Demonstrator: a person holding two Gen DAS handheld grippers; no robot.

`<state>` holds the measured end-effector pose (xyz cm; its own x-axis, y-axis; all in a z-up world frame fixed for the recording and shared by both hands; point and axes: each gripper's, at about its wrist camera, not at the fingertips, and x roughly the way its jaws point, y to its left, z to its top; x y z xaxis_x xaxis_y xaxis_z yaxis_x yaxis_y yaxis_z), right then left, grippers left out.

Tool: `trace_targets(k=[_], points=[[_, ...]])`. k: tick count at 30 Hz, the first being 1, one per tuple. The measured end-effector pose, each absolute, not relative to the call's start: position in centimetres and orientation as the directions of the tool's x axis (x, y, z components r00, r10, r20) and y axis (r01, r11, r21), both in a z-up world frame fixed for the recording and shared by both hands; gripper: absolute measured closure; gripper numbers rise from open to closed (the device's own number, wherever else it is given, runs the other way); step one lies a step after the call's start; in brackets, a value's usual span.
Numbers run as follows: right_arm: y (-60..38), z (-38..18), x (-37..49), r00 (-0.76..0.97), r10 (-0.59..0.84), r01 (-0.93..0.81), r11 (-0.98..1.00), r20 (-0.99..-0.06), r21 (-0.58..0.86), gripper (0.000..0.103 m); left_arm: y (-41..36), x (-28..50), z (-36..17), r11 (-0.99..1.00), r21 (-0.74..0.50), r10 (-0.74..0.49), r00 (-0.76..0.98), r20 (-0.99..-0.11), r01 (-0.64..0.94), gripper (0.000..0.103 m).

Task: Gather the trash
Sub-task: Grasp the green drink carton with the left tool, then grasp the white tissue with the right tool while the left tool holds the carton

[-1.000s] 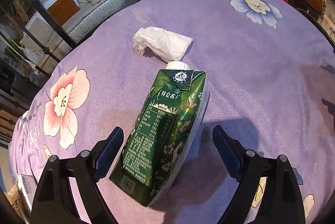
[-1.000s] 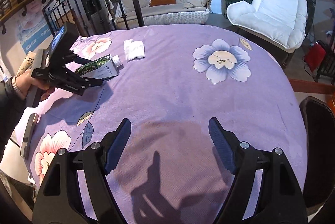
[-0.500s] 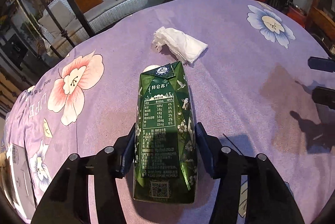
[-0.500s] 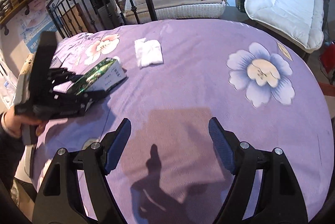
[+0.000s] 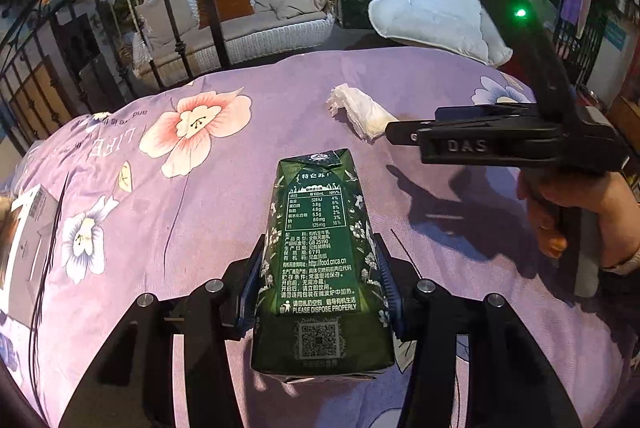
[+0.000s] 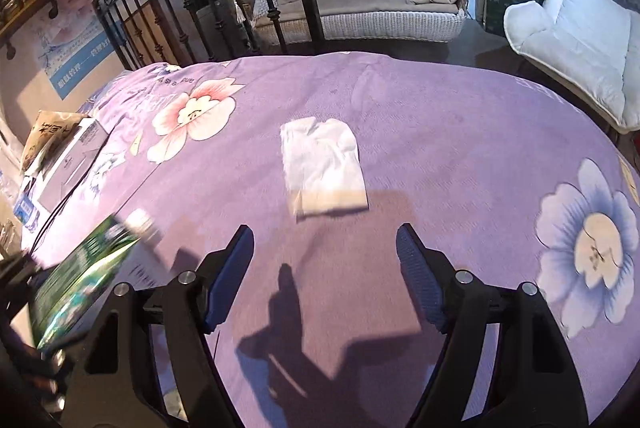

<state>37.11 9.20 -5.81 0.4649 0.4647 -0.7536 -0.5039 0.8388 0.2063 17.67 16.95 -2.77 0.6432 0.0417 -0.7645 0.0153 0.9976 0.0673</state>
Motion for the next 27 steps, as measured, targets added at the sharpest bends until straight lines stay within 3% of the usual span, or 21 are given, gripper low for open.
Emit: trace_targets(k=[6,8,9,13,27], points=[[12.2,-7.7,39.4,0.442,0.440,-0.506,0.842,-0.782,0.188,0.046,16.9,15.9,-2.4,0.998,0.041,0.066,0.670,-0.739,-0.053,0.054],[12.7,-8.3,39.8,0.445,0.425,-0.499,0.849,-0.788,0.175,0.061,16.6,15.5,-2.6,0.998,0.031,0.066,0.673,-0.737,-0.063,0.054],[12.9,-8.4,40.0,0.446,0.418,-0.500,0.850,-0.791,0.168,0.079,16.6,15.5,-2.7,0.997,0.029,0.067,0.674,-0.736,-0.067,0.054],[12.1,-8.1,39.7,0.444,0.427,-0.495,0.849,-0.788,0.182,0.095,16.6,15.1,-3.0,0.997,0.006,0.056,0.680,-0.731,-0.076,0.054],[2.8,-3.6,31.7,0.485,0.478,-0.469,0.849,-0.732,0.244,0.097,12.4,13.9,-3.0,0.999,-0.029,0.003,0.724,-0.690,-0.031,0.054]])
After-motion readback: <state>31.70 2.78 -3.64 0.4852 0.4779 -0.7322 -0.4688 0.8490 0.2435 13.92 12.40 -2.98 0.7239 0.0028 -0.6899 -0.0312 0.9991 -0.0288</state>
